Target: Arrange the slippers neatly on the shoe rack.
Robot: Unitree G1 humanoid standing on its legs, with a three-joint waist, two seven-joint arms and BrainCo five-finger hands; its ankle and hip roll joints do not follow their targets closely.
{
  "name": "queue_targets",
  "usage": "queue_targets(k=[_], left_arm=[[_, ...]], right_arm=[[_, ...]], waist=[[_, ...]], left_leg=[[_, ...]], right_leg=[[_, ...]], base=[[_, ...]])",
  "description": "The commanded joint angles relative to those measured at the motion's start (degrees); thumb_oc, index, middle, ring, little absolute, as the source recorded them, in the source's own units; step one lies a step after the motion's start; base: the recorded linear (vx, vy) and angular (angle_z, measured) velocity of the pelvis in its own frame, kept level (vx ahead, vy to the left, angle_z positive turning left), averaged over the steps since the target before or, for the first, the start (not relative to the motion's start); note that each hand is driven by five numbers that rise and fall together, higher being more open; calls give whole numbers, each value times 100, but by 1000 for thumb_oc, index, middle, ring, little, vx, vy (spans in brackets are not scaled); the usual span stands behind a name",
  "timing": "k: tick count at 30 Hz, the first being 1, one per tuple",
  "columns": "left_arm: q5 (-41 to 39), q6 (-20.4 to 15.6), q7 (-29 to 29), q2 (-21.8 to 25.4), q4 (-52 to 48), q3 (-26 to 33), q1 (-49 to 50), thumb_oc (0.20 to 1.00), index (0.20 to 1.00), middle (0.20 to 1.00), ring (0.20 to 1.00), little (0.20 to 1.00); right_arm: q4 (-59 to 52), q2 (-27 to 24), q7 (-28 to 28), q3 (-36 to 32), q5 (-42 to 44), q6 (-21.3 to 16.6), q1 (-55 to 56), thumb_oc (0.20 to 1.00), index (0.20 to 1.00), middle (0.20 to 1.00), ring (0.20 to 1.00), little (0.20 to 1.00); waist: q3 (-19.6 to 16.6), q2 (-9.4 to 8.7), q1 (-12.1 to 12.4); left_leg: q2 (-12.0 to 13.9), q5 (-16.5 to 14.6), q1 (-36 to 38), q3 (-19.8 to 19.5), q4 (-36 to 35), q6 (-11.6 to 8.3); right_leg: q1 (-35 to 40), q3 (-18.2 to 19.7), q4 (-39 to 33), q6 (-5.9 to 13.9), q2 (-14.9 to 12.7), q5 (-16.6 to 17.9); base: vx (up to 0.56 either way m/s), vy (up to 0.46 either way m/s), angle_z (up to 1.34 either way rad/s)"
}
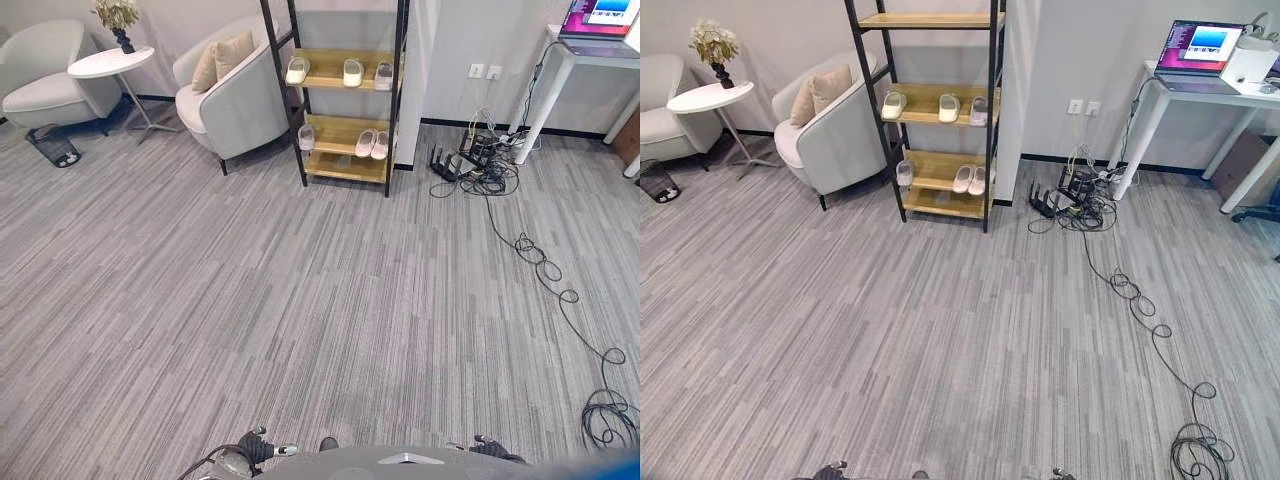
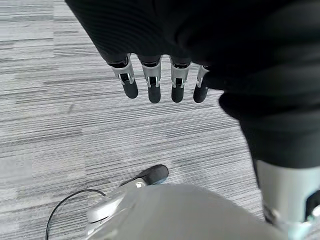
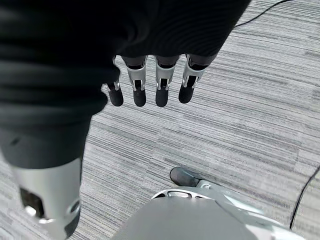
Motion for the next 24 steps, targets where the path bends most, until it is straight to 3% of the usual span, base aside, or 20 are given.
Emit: queue_targets(k=[1,10,11,13,14,15,16,17,19,21,22,23,24], left_arm=[[-362,-41,152,-90,481,230,-453,1000,1000,1000,1000,1000],[-387,-52,98,-40,400,195,-500,1000,1000,1000,1000,1000],[-441,-64,113,-34,383,215,-524,1000,1000,1000,1000,1000],[-478,-60,160,-25,361,218,-569,1000,1000,1000,1000,1000],[-463,-64,206,-28,361,212,-575,1000,1000,1000,1000,1000],[-414,-44,226,-36,423,239,-506,1000,1000,1000,1000,1000],[-405,-37,253,45,498,304,-426,1000,1000,1000,1000,1000],[-431,-7,260,76,608,400,-358,1000,1000,1000,1000,1000],[-413,24,320,110,719,517,-283,1000,1000,1000,1000,1000],[-416,36,325,172,746,598,-278,1000,1000,1000,1000,1000],[-361,35,342,177,700,533,-320,1000,1000,1000,1000,1000],[-379,30,349,185,669,517,-345,1000,1000,1000,1000,1000],[-414,32,331,224,552,395,-490,1000,1000,1000,1000,1000]], right_arm=[[293,71,-107,125,-222,-36,-308,1000,1000,1000,1000,1000],[281,74,-80,227,-305,-7,-380,1000,1000,1000,1000,1000],[289,64,-85,202,-276,-10,-400,1000,1000,1000,1000,1000],[357,10,-119,134,-214,1,-400,1000,1000,1000,1000,1000],[395,-40,-145,104,-175,16,-425,1000,1000,1000,1000,1000],[483,-95,-166,52,-144,32,-376,1000,1000,1000,1000,1000],[528,-117,-205,-37,-30,26,-311,1000,1000,1000,1000,1000],[553,-79,-210,-52,-27,24,-291,1000,1000,1000,1000,1000],[557,-12,-234,-105,-36,31,-300,1000,1000,1000,1000,1000],[435,30,-260,-200,49,20,-319,1000,1000,1000,1000,1000],[360,67,-254,-225,128,28,-368,1000,1000,1000,1000,1000],[313,98,-241,-210,163,17,-385,1000,1000,1000,1000,1000],[240,120,-208,-183,262,-7,-436,1000,1000,1000,1000,1000]], waist=[[72,-206,163],[214,-236,260],[276,-247,263],[499,-313,281],[638,-331,303],[654,-360,334],[665,-427,498],[653,-450,592],[557,-508,589],[472,-594,628],[468,-629,570],[469,-601,509],[524,-456,306]], left_leg=[[58,-330,132,-243,59,-155],[113,-363,77,-335,150,-217],[105,-411,-75,-362,341,-230],[30,-702,-707,-251,1404,-339],[89,-570,-1198,38,2177,-422],[316,-556,-1435,500,2034,-328],[461,-160,-1946,489,1603,-403],[416,-34,-1978,315,1384,-420],[307,-53,-2039,245,1475,-358],[181,-338,-1885,371,1578,-137],[-5,-572,-1634,452,1571,96],[-68,-622,-1502,468,1503,192],[-98,-673,-1152,438,1211,300]], right_leg=[[-43,155,168,622,-409,-236],[-35,-45,310,577,-405,-346],[-99,-68,373,562,-418,-378],[-265,-197,557,447,-500,-519],[-225,-288,585,364,-521,-608],[-68,-396,494,387,-524,-676],[200,-443,328,461,-481,-724],[309,-337,307,524,-470,-778],[356,-280,403,597,-568,-773],[161,-71,948,741,-850,-605],[-239,92,1803,863,-1129,23],[-460,176,2327,896,-1223,396],[-981,362,3222,878,-1231,818]], base=[[24,-33,8],[65,-59,14],[-50,-111,23],[-27,-91,74],[181,-32,117],[464,28,82],[670,128,39],[645,165,10],[479,247,-20],[550,395,-65],[502,414,-93],[646,539,-73],[643,467,-50]])
